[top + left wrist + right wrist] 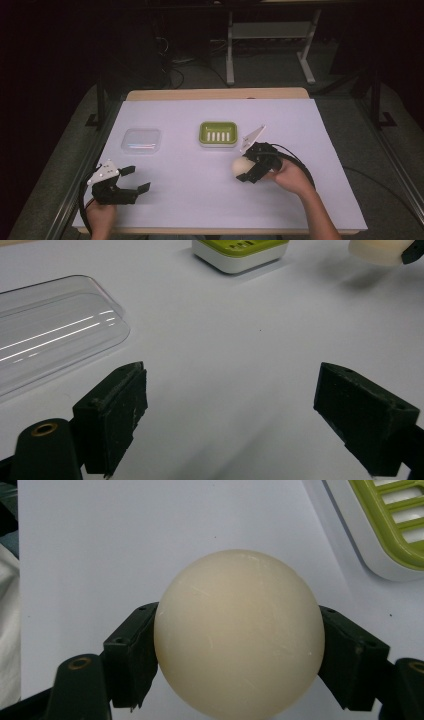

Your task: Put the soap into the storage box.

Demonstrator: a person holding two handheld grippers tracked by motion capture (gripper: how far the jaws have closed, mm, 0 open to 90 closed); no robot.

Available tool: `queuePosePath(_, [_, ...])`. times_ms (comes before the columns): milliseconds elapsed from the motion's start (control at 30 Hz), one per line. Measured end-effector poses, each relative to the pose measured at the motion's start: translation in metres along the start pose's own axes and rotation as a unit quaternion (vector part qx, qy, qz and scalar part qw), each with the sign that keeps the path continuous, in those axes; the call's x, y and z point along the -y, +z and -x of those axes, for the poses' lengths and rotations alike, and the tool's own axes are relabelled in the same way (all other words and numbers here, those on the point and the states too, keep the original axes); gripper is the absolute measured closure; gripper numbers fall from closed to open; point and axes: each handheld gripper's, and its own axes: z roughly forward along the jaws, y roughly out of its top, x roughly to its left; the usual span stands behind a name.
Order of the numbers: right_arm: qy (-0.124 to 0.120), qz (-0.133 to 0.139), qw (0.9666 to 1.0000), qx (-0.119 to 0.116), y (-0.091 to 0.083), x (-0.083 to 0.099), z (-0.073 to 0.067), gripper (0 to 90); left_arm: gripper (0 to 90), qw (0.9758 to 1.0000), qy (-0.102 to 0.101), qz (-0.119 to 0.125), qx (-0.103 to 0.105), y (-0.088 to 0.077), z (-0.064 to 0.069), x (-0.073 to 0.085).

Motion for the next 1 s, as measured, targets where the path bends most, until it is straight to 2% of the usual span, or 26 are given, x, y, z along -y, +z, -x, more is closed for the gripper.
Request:
queuePosePath(433, [-0.005,0.003,1.0000,-0.002,0.003,-0.014,0.006,24.4,13.2,1.0000,-0.002,0.001,-0.001,0.001,0.000,0.000])
queuePosePath(800, [-0.030,0.002,0.9995,-0.007,0.004,-0.047,0.014,24.4,13.2,1.0000,-0.001,0.000,0.001,-0.001,0.000,0.000])
queuePosePath(1000, [-0.027,-0.001,0.9996,-0.006,0.006,-0.058,0.017,24.4,13.2,1.0000,-0.003,0.003,0.001,-0.001,0.000,0.000])
